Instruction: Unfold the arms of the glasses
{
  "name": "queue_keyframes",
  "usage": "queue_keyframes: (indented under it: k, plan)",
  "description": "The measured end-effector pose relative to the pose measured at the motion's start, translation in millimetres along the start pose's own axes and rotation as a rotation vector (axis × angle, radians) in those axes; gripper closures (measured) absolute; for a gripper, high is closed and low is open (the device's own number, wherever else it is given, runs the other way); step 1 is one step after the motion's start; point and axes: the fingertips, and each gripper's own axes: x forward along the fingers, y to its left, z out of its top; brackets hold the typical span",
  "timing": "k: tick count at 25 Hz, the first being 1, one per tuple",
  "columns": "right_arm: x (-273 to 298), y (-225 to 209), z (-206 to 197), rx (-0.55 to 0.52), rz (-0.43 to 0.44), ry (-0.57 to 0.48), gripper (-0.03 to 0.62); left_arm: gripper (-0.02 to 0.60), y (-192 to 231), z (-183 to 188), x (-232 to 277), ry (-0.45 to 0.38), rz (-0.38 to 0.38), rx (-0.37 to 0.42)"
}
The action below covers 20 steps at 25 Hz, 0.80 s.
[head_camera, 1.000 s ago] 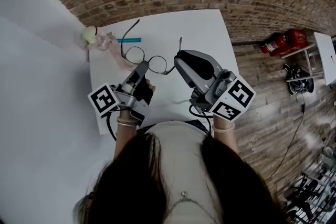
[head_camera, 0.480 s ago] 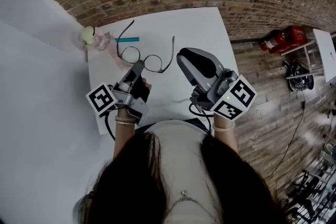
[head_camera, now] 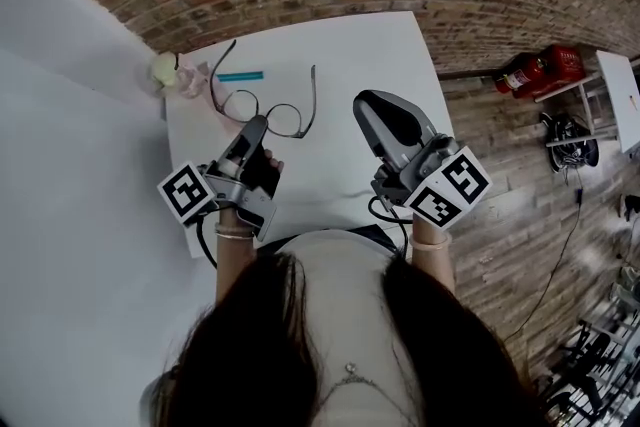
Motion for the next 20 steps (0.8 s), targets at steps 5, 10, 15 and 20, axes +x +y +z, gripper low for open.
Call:
queue_keyframes:
  k: [5,10,15,20]
  plan:
    - [-3,-10,-10,-0.027,-0.059,0.035,0.570,0.561,-3,-2,-1,0.008,-0.011,-0.013]
    - [-4,-23,-22,-0.050,-0.112,0.070,0.588,0.561,-3,-3,0,0.013,-0.014,-0.019]
    - [-3,-30,-38,-0.073,-0.153,0.121,0.588,0.561,-4,-2,-2,0.015,-0.018,-0.024]
    - [-3,-38,-51,-0.084,-0.186,0.150,0.589,0.561,-4,-1,-3,0.016,-0.021,-0.027]
